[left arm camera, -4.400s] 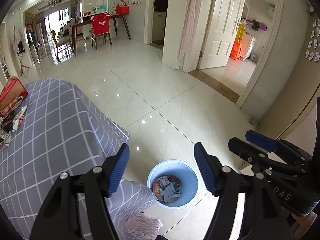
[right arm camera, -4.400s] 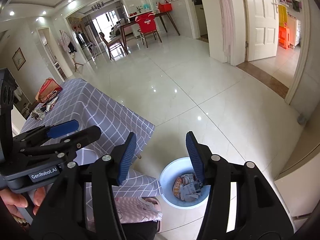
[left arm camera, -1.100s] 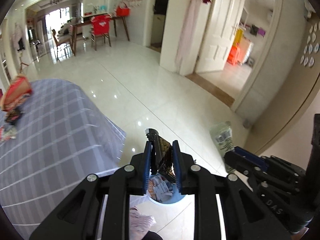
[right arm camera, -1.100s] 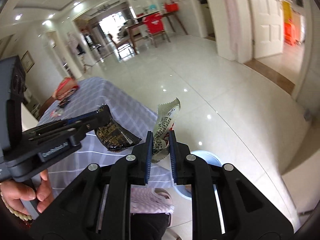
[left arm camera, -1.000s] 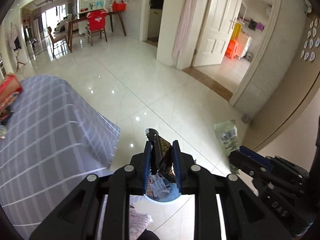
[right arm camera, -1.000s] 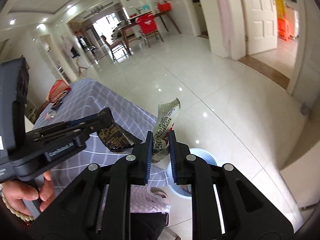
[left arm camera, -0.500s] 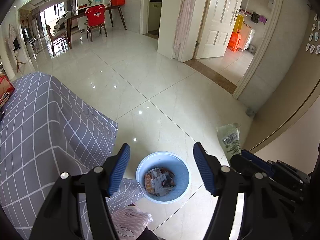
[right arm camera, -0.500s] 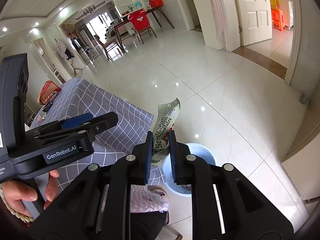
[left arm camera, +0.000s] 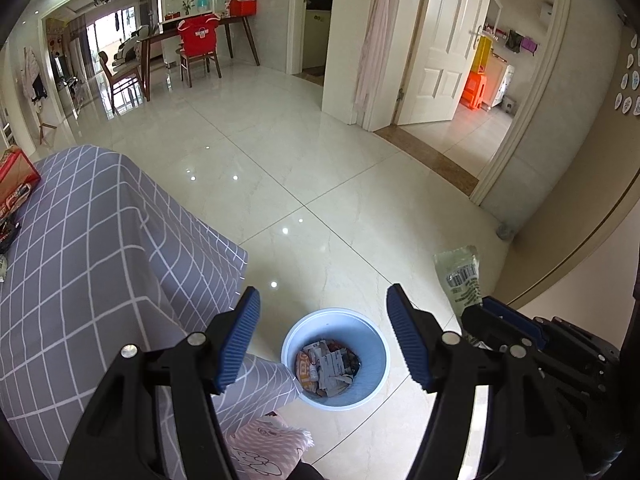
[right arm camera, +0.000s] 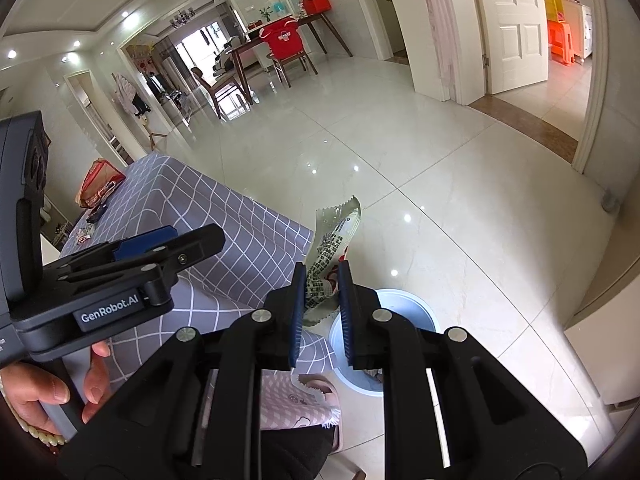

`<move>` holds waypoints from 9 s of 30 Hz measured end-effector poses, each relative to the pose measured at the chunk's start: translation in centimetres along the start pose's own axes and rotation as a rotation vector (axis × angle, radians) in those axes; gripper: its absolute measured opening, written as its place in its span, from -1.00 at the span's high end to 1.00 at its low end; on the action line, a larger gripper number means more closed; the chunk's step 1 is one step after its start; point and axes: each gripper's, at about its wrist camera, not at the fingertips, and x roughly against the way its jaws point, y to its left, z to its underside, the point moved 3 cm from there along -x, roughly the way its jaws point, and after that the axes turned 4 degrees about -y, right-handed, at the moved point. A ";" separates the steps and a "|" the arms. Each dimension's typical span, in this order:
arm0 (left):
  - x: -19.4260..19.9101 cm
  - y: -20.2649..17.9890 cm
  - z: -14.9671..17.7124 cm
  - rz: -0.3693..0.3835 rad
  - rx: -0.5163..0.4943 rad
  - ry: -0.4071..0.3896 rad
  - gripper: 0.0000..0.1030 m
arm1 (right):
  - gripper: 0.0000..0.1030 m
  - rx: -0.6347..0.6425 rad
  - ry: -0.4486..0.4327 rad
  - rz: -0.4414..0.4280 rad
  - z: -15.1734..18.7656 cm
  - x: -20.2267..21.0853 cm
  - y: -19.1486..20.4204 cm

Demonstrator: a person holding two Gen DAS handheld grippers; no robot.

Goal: Collect trash
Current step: 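Carry both wrappers over the blue bucket and open both tools, then move both tools back over the remaining wrappers on the table, then grasp the green-white wrapper with the left tool while the right tool grasps the black snack wrapper, then carry both wrappers over the blue bucket and open both tools, then move both tools back over the remaining trash on the table, then grasp the red wrapper with the left tool while the right tool grasps the brown-red paper bag, then carry the red wrapper over the blue bucket and open the left tool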

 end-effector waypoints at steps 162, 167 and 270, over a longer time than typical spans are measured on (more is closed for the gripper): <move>2.5 -1.0 -1.1 -0.056 -0.033 -0.006 -0.33 | 0.64 0.013 -0.027 -0.037 -1.1 2.2 -0.2; 2.7 -0.9 -1.4 -0.062 -0.031 -0.011 -0.34 | 0.64 0.020 -0.028 -0.043 -1.5 2.2 0.3; 16.5 37.0 -1.6 -0.339 0.291 -0.208 0.64 | 0.57 0.121 0.085 -0.423 -8.1 -13.7 38.0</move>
